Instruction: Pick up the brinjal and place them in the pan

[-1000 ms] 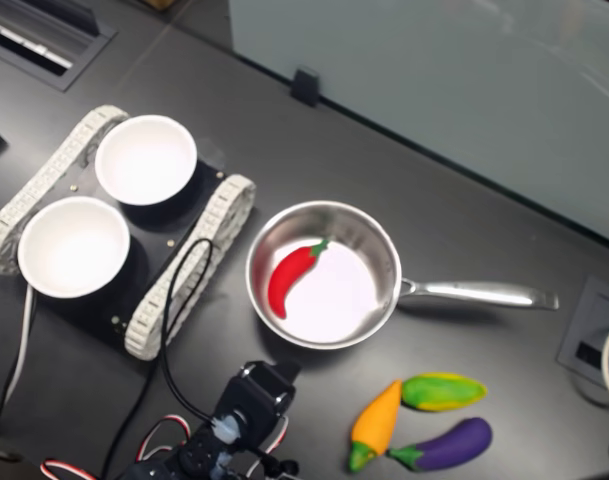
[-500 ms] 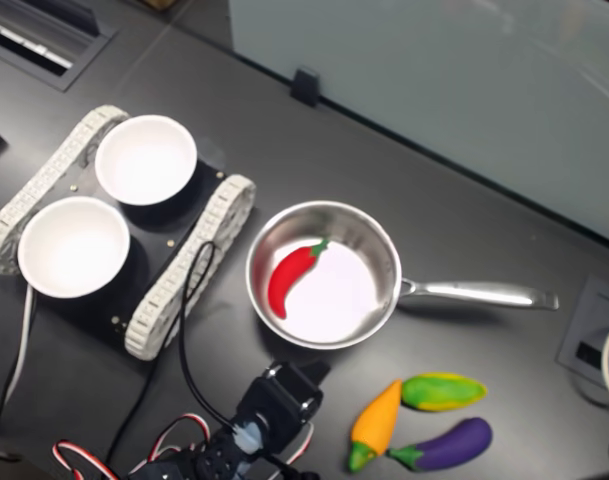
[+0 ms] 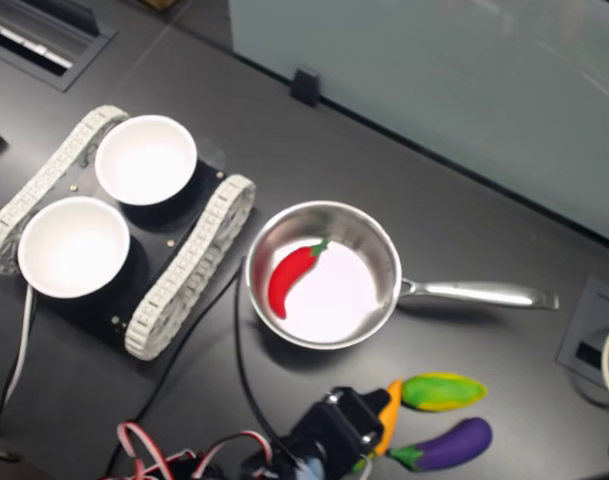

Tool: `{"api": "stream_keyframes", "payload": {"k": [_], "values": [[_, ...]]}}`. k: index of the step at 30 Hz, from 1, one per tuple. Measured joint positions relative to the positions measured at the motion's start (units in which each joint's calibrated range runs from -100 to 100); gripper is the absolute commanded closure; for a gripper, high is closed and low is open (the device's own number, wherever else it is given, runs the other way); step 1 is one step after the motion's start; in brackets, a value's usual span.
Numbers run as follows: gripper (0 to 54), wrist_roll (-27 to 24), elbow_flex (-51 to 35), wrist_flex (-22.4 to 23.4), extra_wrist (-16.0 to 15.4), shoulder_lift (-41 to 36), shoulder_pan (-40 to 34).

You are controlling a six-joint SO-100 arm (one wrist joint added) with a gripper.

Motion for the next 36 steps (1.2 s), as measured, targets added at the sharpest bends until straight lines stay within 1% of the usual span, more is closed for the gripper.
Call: {"api": "stream_keyframes", "payload": {"k": [5,7,15,23,29,36], "values": [[48.5,2.2,-4.2,0.0,-1.2,6.1,5.7],[47.5,3.1,-5.4,0.0,-1.2,8.4,7.5],[41.9,7.4,-10.4,0.0,-1.2,16.5,12.5],[36.2,11.3,-13.5,-0.1,-1.2,24.7,16.0],[32.6,13.7,-14.4,-0.1,-1.2,28.9,17.5],[30.3,16.3,-16.7,-0.1,-1.2,32.3,17.9]]}}
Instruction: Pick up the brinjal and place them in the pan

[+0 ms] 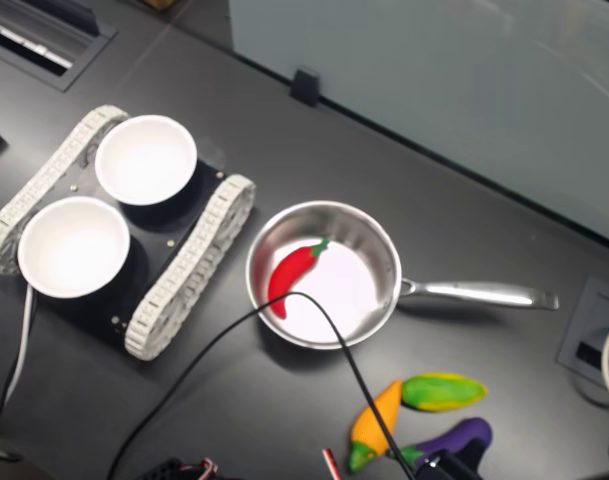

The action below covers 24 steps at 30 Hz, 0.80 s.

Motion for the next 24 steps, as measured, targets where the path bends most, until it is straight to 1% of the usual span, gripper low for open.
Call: {"api": "stream_keyframes", "payload": {"k": [10,12,15,18,24], "values": [[28.9,5.2,-0.1,0.0,0.0,5.1,0.8],[27.5,6.0,-1.0,0.0,0.0,6.4,0.8],[23.2,6.7,-2.4,-0.2,0.0,8.2,0.7],[22.3,7.5,-3.2,-0.2,0.0,9.9,0.7],[21.6,10.7,-3.3,-0.2,2.4,13.2,0.8]]}}
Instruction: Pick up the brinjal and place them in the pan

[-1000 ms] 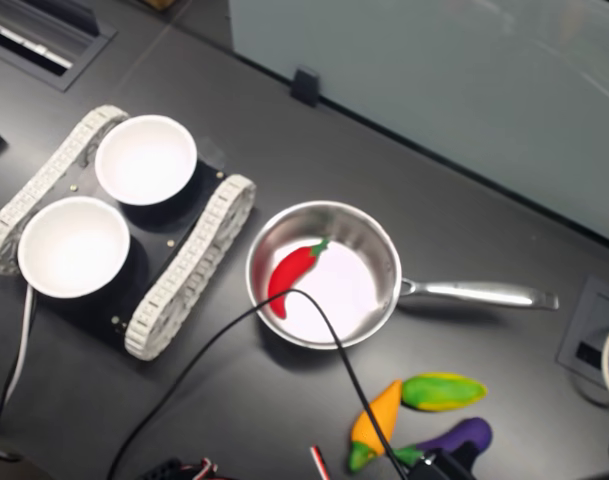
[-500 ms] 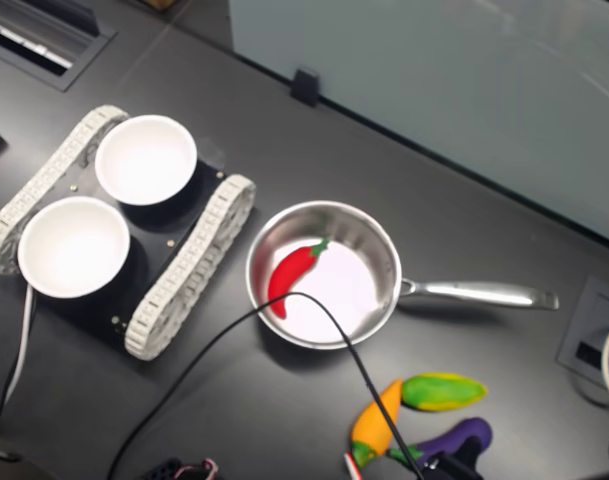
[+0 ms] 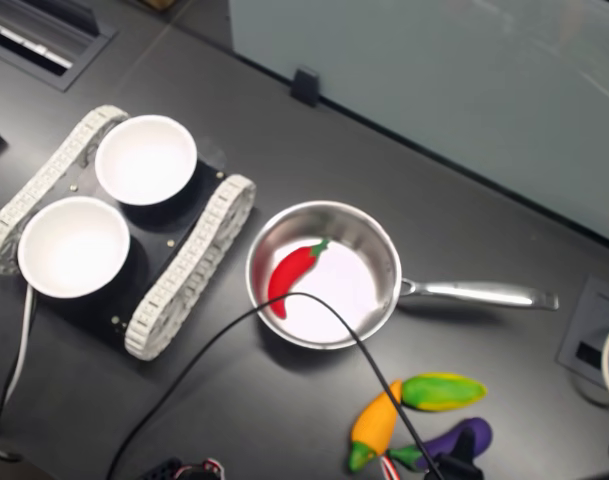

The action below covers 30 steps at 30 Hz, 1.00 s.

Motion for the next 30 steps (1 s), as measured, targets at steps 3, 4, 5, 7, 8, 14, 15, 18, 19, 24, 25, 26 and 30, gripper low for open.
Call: {"api": "stream_keyframes", "payload": {"k": [3,4,5,7,8,14,15,18,19,24,25,26,30], "values": [[21.0,1.5,-0.3,0.0,0.5,2.2,0.0],[20.8,1.9,-0.6,0.0,0.5,2.9,0.0],[20.7,2.2,-1.1,0.0,0.5,3.6,0.0],[20.4,2.9,-1.6,0.0,0.5,4.7,0.0],[20.4,3.3,-1.8,0.0,0.6,5.2,0.0],[20.0,5.9,-2.0,0.0,1.5,7.3,0.0],[20.0,6.3,-2.0,0.0,1.7,7.7,0.0],[20.0,6.9,-2.1,-0.3,2.2,8.4,-0.1],[20.0,7.0,-2.1,-0.4,2.2,8.7,-0.2],[20.0,7.7,-2.1,-1.0,3.3,10.0,-2.0],[20.0,7.9,-2.1,-1.3,3.6,10.1,-2.1],[20.0,8.0,-2.1,-1.4,3.9,10.1,-2.2],[20.0,9.2,-2.1,-2.8,4.9,11.0,-2.3]]}}
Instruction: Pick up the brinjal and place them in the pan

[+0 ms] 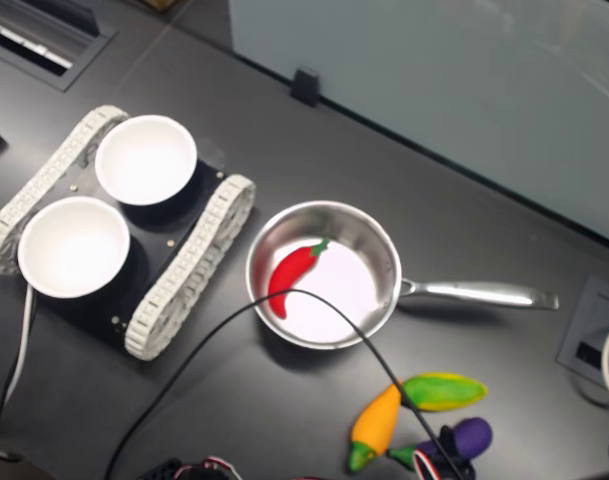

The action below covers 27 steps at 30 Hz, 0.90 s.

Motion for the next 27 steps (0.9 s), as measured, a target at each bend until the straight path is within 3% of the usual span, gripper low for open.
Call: {"api": "stream_keyframes", "payload": {"k": [17,27], "values": [[20.8,1.3,0.0,-4.9,1.4,5.4,-1.7],[22.1,0.9,0.0,-5.4,2.7,7.1,-5.5]]}}
